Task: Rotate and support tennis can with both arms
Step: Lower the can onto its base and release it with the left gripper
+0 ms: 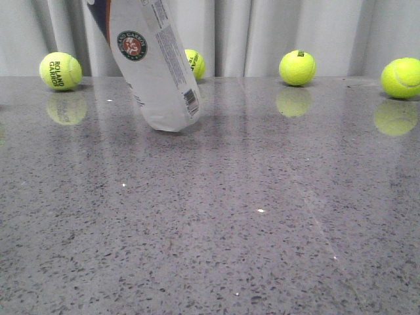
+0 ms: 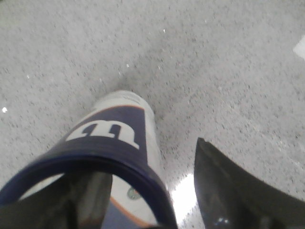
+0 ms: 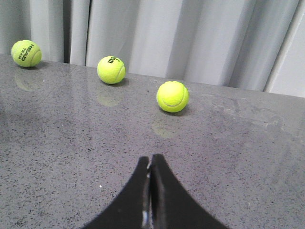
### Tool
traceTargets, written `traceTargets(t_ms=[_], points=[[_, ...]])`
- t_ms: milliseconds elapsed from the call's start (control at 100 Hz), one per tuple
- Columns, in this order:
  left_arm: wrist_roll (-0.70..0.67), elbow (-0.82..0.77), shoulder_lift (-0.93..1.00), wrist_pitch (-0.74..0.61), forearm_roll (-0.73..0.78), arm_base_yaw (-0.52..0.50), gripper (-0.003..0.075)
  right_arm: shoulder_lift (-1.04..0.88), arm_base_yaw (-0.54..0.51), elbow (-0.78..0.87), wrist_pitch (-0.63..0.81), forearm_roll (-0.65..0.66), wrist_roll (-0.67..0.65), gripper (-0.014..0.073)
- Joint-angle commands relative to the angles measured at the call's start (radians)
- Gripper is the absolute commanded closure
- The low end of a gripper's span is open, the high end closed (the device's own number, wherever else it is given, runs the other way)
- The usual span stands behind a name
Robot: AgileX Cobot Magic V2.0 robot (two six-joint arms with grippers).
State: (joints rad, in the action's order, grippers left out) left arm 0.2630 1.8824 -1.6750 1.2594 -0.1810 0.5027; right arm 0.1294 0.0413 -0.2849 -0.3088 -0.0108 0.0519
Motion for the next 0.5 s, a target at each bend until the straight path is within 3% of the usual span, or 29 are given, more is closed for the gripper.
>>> traceTargets(t_ms=[0, 490], points=[[-0.006, 0.078, 0.012, 0.021, -0.024, 0.009, 0.0344, 0.012, -0.004, -0.026, 0.086, 0.011, 0.007, 0.0662], [-0.006, 0.258, -0.118, 0.021, -0.163, 0.012, 0.0344, 0.012, -0.004, -0.026, 0.086, 0.011, 0.007, 0.0662]])
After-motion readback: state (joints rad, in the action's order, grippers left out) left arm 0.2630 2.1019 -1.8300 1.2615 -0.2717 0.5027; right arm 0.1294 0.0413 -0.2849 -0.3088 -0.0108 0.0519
